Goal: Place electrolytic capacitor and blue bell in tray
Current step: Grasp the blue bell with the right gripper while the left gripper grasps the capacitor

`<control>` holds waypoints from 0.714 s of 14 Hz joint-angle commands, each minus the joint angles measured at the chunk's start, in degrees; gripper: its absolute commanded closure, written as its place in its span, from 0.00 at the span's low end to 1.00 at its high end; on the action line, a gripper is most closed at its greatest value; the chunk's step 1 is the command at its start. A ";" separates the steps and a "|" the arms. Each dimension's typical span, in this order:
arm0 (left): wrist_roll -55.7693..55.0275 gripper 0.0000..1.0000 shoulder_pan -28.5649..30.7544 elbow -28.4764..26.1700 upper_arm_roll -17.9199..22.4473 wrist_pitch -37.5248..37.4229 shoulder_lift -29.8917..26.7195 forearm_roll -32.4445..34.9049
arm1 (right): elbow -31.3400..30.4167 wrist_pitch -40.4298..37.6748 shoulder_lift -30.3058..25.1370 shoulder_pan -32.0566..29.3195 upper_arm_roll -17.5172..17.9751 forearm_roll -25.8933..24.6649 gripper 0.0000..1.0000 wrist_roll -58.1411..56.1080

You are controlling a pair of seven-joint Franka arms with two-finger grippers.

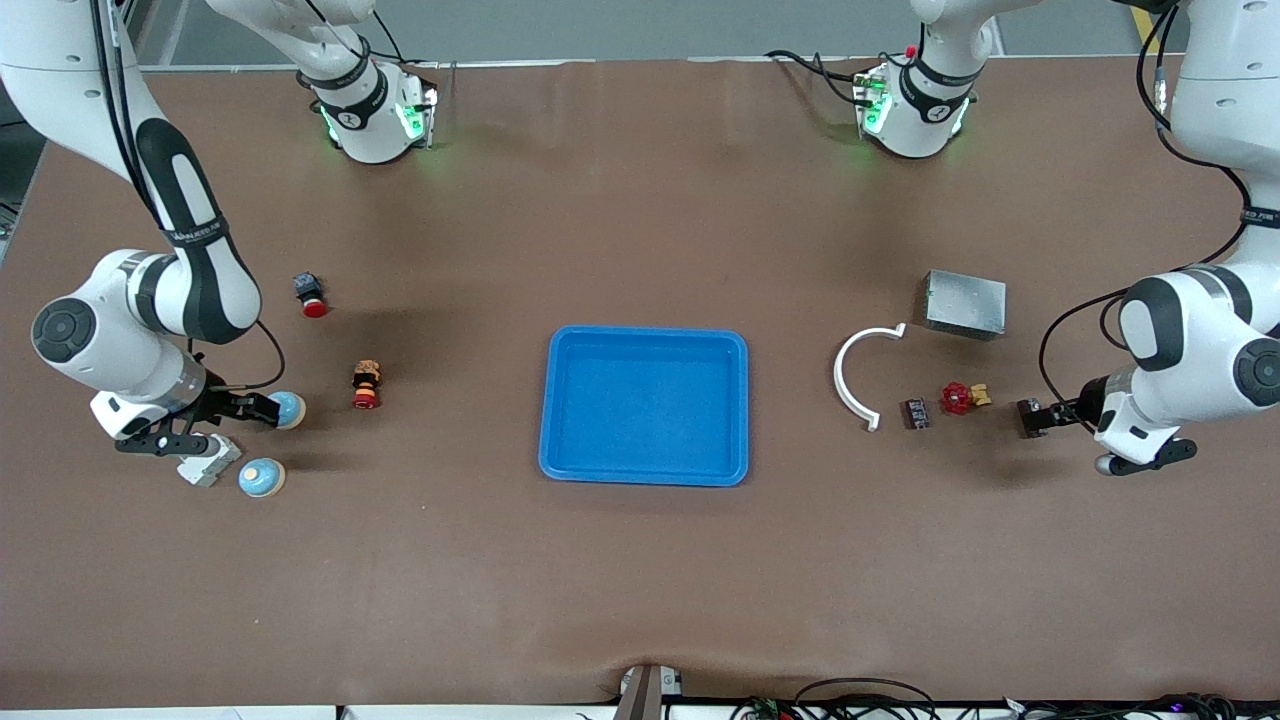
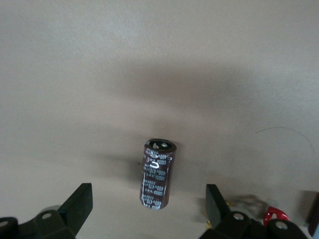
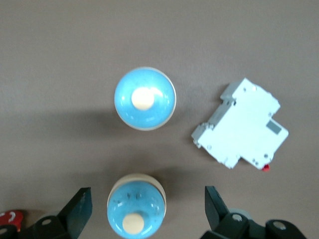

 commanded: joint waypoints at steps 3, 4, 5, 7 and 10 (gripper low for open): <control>-0.18 0.00 -0.16 0.45 0.05 1.03 2.00 -0.17 | 7.46 -0.11 7.02 -0.09 0.45 1.09 0.00 -0.01; -0.18 0.00 -0.16 0.62 0.05 1.03 2.53 0.00 | 8.86 -0.02 8.42 -0.17 0.53 1.09 0.00 -0.01; -0.18 0.00 -0.16 1.06 0.05 1.03 2.88 -0.08 | 10.36 -0.02 10.18 -0.17 0.53 1.18 0.00 0.07; -0.18 0.00 -0.16 1.32 -0.04 1.03 3.59 -0.08 | 12.38 -0.11 11.86 -0.26 0.97 2.49 0.00 -0.01; -0.18 0.00 -0.33 2.11 -0.04 1.37 4.90 -0.08 | 14.68 -0.11 13.79 -0.26 0.97 3.46 0.00 -0.01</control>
